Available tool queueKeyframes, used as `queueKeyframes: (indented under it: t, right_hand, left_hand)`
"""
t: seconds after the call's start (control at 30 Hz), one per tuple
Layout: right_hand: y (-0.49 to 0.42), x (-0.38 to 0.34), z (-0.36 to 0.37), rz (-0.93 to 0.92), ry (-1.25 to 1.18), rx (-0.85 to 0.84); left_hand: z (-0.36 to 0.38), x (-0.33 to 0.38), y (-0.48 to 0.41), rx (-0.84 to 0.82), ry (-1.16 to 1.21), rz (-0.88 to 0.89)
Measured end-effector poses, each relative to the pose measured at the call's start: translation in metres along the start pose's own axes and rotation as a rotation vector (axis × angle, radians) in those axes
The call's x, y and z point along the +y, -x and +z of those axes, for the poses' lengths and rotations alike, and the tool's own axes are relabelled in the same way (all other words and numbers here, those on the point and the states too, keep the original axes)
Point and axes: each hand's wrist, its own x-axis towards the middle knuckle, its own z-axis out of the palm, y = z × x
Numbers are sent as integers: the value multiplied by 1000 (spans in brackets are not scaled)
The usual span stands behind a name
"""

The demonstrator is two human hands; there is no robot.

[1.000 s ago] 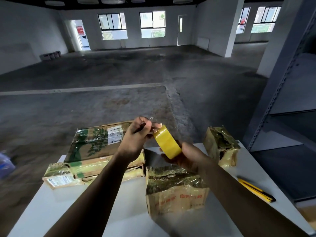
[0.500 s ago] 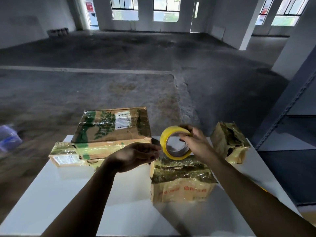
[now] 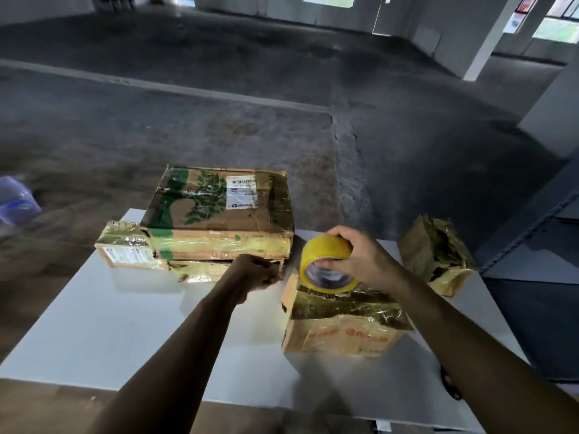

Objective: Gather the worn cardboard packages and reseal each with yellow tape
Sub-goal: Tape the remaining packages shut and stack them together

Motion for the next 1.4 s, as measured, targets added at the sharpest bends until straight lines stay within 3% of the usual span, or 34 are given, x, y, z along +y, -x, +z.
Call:
queueKeyframes:
  t: [0.1,0.2,0.5,0.93,1.27,1.4]
  right_hand:
    - [7,-3,-11,56,218,-70]
    - [7,-7,-11,48,230,-10]
    - [-2,16,3,-34,285,-23]
    - [3,29,17,-11,251,-47]
    - [4,41,21,-2,215,33]
    - [4,47,24,-23,216,60]
  left_hand:
    - [-13,-5,-7,140,-131,114]
    - [-3,-11,-8,188,-270,201]
    - [11,-35,-12,181,-439,180]
    - [26,-74,-23,190,-458,124]
    - [63,-100,-27,130,-290,105]
    - [62,-102,-25,69,-250,-1]
